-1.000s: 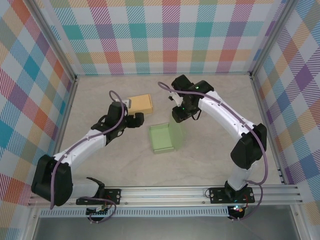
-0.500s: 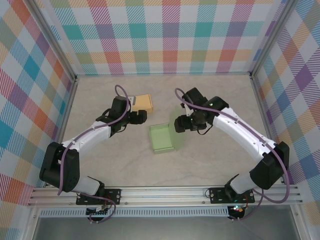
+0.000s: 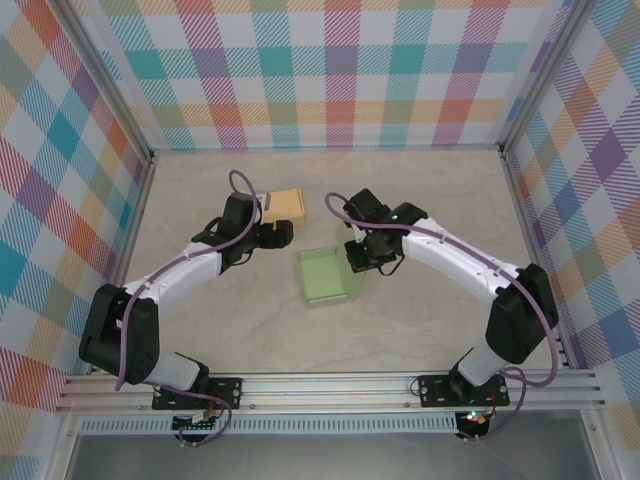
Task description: Fold the paper box
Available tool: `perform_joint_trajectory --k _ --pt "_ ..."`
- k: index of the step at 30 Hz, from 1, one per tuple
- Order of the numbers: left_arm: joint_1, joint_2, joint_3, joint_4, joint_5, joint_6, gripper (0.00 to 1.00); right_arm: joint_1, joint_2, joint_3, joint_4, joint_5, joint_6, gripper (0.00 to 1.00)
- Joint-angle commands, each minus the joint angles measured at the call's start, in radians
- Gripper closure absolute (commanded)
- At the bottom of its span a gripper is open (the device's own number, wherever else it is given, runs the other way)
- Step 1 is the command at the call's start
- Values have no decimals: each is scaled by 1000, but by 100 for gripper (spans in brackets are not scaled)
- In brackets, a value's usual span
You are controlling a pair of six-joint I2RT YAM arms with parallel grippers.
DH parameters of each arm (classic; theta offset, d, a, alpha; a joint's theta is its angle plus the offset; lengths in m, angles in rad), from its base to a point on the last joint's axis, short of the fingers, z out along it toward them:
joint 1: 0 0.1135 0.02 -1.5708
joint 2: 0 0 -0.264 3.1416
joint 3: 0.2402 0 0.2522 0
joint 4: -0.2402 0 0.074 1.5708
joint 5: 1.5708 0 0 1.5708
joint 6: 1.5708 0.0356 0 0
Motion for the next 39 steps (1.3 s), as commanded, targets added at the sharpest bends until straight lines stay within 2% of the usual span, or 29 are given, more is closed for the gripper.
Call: perform_joint_trajectory --k 1,4,7,12,16,19,20,21,26,28,30,35,39 --pt "13 -30 19 -5 -20 46 10 4 31 65 -14 60 -268 95" --pt "34 -53 6 8 -3 94 9 4 56 102 -25 99 -488 99" --pt "70 -75 -3 16 61 123 9 4 63 113 -1 98 -674 98" --pt "110 -119 -38 49 157 174 10 3 70 145 6 51 -846 94" --pt "117 -135 -64 53 253 277 13 1 73 130 42 13 -920 90" --pt "116 -141 -69 33 324 356 22 -1 85 142 35 14 -929 88" --pt "116 -145 -72 32 339 375 24 -1 87 145 33 15 -925 81" --pt "117 -154 -76 35 354 395 25 -1 86 147 32 16 -921 79" --pt "117 -186 -94 62 393 475 25 -1 59 142 34 8 -886 60" --pt "117 -179 -85 53 411 516 25 -1 44 143 39 19 -860 59" --pt "117 -168 -82 54 425 553 25 -1 27 155 34 24 -816 48" --pt "116 -126 -87 105 462 608 23 -1 -35 182 6 45 -652 31" --pt "116 -55 -66 133 501 613 24 -1 -129 127 28 90 -488 23"
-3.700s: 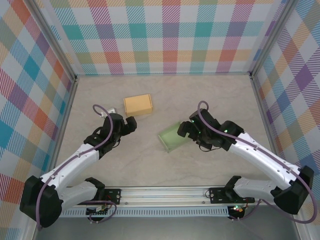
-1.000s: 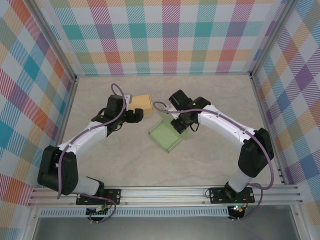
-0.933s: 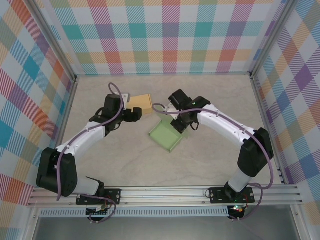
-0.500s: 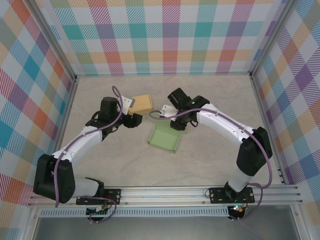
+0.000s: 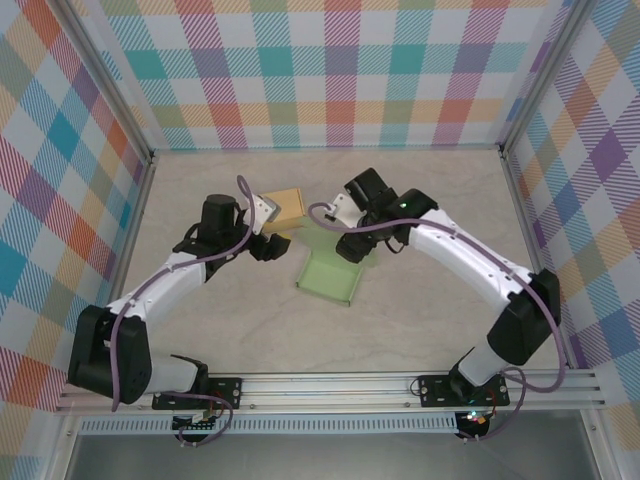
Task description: Fold the paper box
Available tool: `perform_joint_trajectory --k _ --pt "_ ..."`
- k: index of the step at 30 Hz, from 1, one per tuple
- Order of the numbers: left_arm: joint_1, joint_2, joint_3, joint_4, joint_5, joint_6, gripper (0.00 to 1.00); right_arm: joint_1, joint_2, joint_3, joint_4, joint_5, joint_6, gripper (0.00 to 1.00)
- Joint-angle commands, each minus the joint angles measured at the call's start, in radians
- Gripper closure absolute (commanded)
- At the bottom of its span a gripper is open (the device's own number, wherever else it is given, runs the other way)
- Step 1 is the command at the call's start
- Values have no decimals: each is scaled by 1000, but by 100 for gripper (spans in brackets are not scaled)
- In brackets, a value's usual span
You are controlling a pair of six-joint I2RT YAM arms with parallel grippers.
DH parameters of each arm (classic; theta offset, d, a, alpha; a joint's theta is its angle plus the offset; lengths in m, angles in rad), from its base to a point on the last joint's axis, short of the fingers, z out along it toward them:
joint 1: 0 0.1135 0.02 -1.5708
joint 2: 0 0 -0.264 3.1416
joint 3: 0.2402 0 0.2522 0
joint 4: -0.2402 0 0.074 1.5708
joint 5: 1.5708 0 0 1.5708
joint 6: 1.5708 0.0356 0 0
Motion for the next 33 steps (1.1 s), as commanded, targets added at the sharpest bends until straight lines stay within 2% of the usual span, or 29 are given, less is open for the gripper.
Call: perform_joint_trajectory --k 1,3,6,9,13,19,23,30,33 --pt "16 73 39 38 76 44 25 0 -113 -44 23 38 202 22" --pt "16 134 83 13 106 45 30 -2 -174 -103 49 44 294 8" --pt "16 215 161 -49 162 49 46 -4 -256 -197 74 82 403 7" --pt "15 249 182 -50 217 56 47 -15 -321 -313 129 82 485 6" --pt "14 273 205 -60 277 77 47 -28 -370 -445 216 59 553 10" --pt "11 329 258 -117 307 101 49 -71 -370 -552 364 0 581 14" --pt "-5 345 269 -145 289 124 51 -111 -355 -583 443 -62 591 19" --pt "-27 357 292 -171 277 132 54 -132 -303 -599 512 -71 578 31" --pt "-35 361 304 -184 266 134 59 -137 -280 -599 528 -77 569 34"
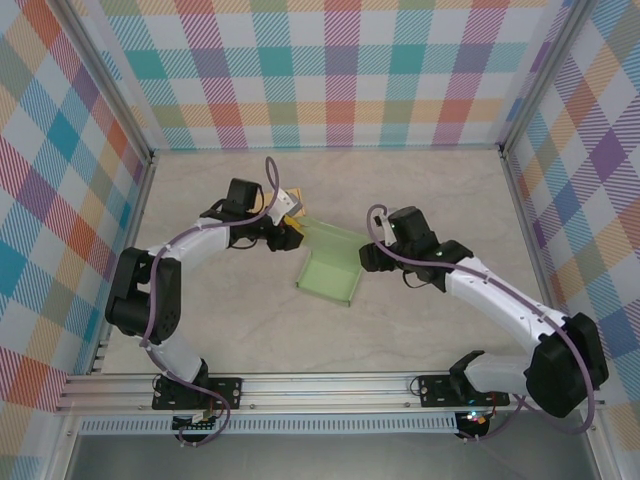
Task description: Fold the paper box
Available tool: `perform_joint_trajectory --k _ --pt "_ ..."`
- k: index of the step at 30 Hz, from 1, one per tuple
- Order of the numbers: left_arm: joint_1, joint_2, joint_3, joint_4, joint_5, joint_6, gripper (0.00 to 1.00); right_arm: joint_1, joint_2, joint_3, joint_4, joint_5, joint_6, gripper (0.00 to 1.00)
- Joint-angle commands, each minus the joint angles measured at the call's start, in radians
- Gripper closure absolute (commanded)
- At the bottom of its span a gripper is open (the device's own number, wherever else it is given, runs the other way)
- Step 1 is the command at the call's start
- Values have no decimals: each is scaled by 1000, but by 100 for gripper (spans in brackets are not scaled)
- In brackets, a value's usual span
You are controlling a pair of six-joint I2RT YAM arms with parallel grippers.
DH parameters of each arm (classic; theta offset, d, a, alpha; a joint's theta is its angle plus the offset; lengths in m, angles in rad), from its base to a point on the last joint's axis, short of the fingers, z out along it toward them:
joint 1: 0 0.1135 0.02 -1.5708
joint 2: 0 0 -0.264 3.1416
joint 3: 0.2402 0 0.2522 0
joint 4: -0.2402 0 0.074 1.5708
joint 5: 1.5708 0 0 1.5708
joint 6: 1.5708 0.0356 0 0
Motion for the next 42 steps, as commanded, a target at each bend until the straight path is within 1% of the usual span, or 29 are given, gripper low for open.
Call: perform_joint_trajectory --k 1,6,10,13,18,20,22,27,29,33,36,40,42 --pt "-14 16 38 -33 0 22 60 -6 27 -13 61 -25 -2 36" --pt "-36 34 58 -53 -40 21 69 -6 65 -12 72 -17 3 44" --pt "-48 37 59 -59 -66 19 73 -6 71 -19 74 -8 13 55" --pt "-58 35 62 -61 -77 20 75 -6 68 -26 72 6 15 61" --pt "-75 33 64 -42 -95 -7 85 -5 72 -30 71 21 14 66" --pt "-84 28 59 -28 -115 -29 89 -6 75 -30 75 29 16 67" --pt "-96 19 43 6 -149 -58 91 -6 79 -27 81 42 21 70" --pt "-124 -21 -15 106 -229 -135 92 -4 89 -19 107 88 25 70" --pt "-135 -41 -37 142 -263 -168 95 -4 93 -12 121 109 15 72" --pt "-158 -78 -80 228 -395 -265 98 -5 110 1 154 158 -20 73" --pt "-189 -114 -109 279 -496 -325 100 -4 136 27 166 189 -49 70" --pt "-239 -168 -154 338 -617 -359 100 -5 157 69 165 196 -67 66" --pt "-250 -185 -171 351 -650 -379 100 -8 162 77 170 193 -71 65"
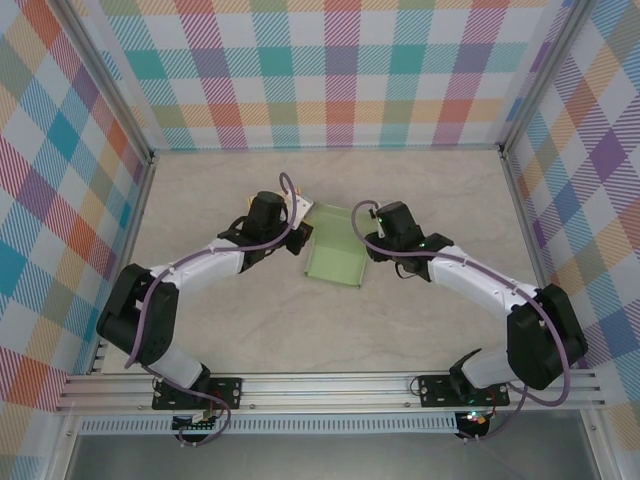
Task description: Fold the paper box
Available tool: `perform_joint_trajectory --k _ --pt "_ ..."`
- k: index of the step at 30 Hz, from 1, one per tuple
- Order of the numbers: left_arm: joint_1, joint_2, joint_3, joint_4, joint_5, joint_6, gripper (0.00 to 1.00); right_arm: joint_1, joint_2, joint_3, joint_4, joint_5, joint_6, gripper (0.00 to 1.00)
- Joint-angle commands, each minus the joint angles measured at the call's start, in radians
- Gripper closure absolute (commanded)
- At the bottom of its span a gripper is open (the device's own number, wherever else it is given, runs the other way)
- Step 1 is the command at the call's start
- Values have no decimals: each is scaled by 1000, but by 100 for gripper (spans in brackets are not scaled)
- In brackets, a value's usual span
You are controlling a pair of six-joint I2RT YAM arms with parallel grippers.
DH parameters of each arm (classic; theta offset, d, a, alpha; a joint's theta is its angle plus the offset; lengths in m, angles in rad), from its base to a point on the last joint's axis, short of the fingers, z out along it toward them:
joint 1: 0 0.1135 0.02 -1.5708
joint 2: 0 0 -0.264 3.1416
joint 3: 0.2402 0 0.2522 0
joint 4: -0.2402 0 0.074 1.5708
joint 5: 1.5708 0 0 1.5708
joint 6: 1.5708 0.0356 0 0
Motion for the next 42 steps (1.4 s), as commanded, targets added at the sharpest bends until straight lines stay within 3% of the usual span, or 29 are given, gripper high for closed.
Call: perform_joint_trajectory --k 1,15,20,26,29,34,39,40,42 --pt "-23 -50 -31 83 -114 -68 100 -11 7 42 46 13 -30 65" --pt "-47 -49 -93 109 -259 -216 100 -40 77 65 95 -83 50 69" --pt "-70 -37 -94 110 -269 -192 100 -39 84 76 119 -111 51 68" --pt "-70 -38 -93 125 -240 -97 100 -118 71 117 90 -152 -73 60" --pt "-70 -25 -78 124 -210 -54 99 -200 81 92 161 -244 -140 51" --pt "-68 3 -50 99 -193 -22 100 -296 131 81 291 -402 -229 48" --pt "-68 17 -38 87 -192 -6 99 -328 219 107 377 -517 -326 45" --pt "-68 18 -37 87 -190 -4 99 -332 240 112 397 -540 -336 34" --pt "-67 21 -33 81 -185 -1 99 -340 280 133 418 -572 -349 32"
